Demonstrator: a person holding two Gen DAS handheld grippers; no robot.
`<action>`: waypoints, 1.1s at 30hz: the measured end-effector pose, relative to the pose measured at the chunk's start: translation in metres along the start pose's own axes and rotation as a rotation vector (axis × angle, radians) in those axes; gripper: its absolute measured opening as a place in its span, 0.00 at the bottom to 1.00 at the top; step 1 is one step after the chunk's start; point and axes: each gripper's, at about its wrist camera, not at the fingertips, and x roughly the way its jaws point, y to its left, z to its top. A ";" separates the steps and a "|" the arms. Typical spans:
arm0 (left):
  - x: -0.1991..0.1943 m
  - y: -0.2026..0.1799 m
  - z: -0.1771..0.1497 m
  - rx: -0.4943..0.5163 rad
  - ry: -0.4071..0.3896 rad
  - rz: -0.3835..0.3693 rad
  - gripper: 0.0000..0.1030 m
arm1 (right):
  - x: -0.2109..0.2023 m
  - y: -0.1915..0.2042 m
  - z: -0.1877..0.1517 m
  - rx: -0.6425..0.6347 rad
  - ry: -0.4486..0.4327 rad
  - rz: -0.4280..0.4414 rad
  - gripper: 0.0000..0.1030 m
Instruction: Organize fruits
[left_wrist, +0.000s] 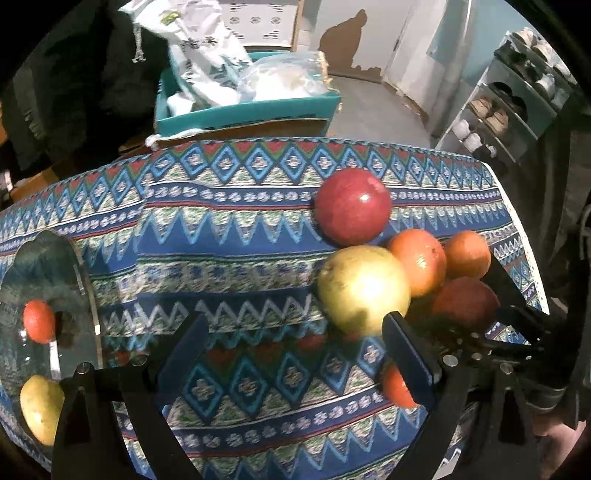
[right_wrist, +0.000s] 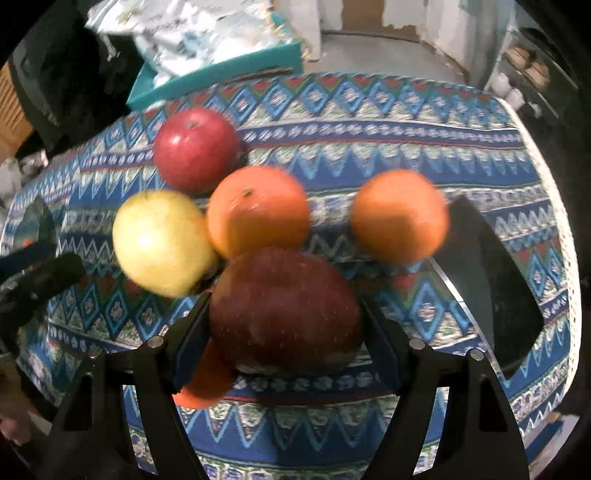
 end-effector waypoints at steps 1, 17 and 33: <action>0.002 -0.003 0.001 0.006 0.001 -0.005 0.93 | -0.004 -0.007 -0.002 0.010 -0.008 -0.004 0.75; 0.044 -0.048 0.010 0.098 0.053 -0.024 0.93 | -0.016 -0.046 -0.004 0.076 -0.044 -0.034 0.75; 0.066 -0.048 0.007 0.069 0.095 -0.096 0.76 | -0.012 -0.051 -0.001 0.097 -0.039 -0.036 0.75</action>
